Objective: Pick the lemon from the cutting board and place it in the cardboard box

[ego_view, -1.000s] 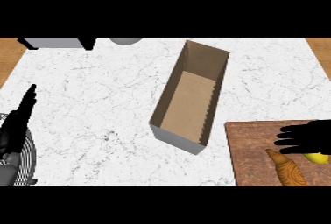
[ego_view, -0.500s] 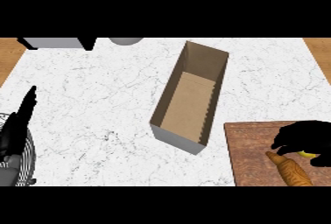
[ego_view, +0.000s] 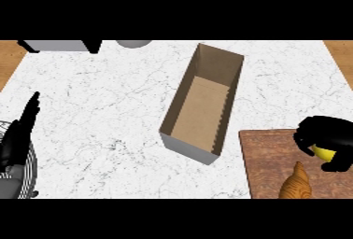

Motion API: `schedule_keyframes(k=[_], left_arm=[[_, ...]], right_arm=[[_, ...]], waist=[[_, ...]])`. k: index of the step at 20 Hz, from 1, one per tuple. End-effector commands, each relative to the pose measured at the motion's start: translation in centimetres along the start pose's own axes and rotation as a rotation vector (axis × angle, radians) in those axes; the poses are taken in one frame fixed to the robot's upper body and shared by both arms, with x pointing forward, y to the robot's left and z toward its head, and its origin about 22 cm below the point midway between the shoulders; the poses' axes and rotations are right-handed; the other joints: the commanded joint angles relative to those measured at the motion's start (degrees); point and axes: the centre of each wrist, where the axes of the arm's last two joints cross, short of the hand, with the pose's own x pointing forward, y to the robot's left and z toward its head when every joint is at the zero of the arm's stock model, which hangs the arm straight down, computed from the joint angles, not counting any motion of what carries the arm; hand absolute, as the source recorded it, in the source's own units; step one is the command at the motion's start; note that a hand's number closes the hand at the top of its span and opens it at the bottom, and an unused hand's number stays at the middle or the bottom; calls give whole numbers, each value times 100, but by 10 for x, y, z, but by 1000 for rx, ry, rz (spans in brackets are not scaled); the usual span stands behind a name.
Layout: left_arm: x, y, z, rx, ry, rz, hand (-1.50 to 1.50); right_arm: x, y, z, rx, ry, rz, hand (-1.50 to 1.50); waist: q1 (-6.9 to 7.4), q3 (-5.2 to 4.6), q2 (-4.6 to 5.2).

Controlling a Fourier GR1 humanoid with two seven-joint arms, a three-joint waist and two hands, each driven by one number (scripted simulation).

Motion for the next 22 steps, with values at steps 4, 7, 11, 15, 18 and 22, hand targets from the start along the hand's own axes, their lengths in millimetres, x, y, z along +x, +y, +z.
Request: schedule_keyframes(k=[4,7,11,15,18,22], left_arm=[[-4,3,1,-19,-1,-8,0],[3,16,0,-4,-2,-8,0],[-1,15,-8,6,5,-1,0],[-12,3,6,-13,2,-4,0],[-8,5,-1,-4,0,-10,0],[-7,16,0,-12,9,7,0]], right_arm=[[-32,-27,6,-272,516,-214,150],[-42,-55,3,-416,602,-157,150],[-51,-86,6,-563,578,-125,150],[-44,-128,1,-708,404,-47,150],[-36,-129,-22,-749,322,-81,150],[-14,-161,-30,-698,253,-159,150]], waist=[[76,38,30],[74,44,1],[13,42,16],[-43,38,-23],[-53,38,-11],[-74,36,-28]])
